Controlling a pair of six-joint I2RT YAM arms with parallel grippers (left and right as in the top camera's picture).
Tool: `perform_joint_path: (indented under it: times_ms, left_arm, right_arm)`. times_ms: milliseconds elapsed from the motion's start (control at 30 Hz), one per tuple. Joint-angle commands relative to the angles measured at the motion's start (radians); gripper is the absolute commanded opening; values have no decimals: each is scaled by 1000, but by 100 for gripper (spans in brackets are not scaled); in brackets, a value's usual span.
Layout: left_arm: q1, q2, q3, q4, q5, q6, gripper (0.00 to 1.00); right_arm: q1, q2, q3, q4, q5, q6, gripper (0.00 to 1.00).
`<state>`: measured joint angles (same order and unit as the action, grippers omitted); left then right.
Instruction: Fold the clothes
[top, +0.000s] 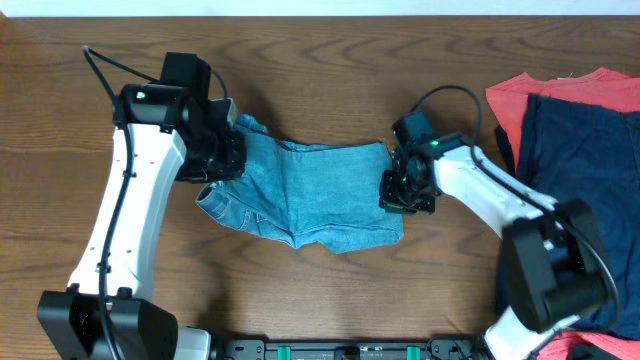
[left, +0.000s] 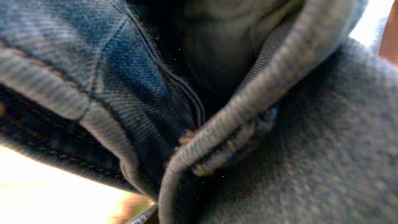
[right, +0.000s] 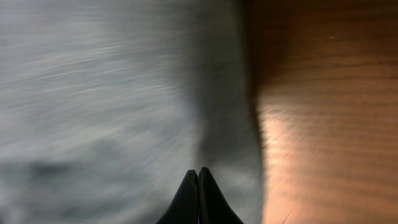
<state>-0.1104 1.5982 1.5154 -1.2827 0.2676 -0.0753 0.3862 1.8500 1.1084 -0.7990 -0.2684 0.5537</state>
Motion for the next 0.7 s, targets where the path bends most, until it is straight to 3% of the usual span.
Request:
perform_joint_path:
  times_ms: [0,200,667]
  left_arm:
    - [-34,-12,32,9,8,-5,6]
    - [-108,-6,27,57,8,-22,6]
    - [-316,158,20,266,9,-259,10]
  right_arm:
    - [4,78,-10,-2,39,37,1]
    - [4,166,-10,-10,-13,33,1]
    - [3,163,-10,-18,-13,-2,1]
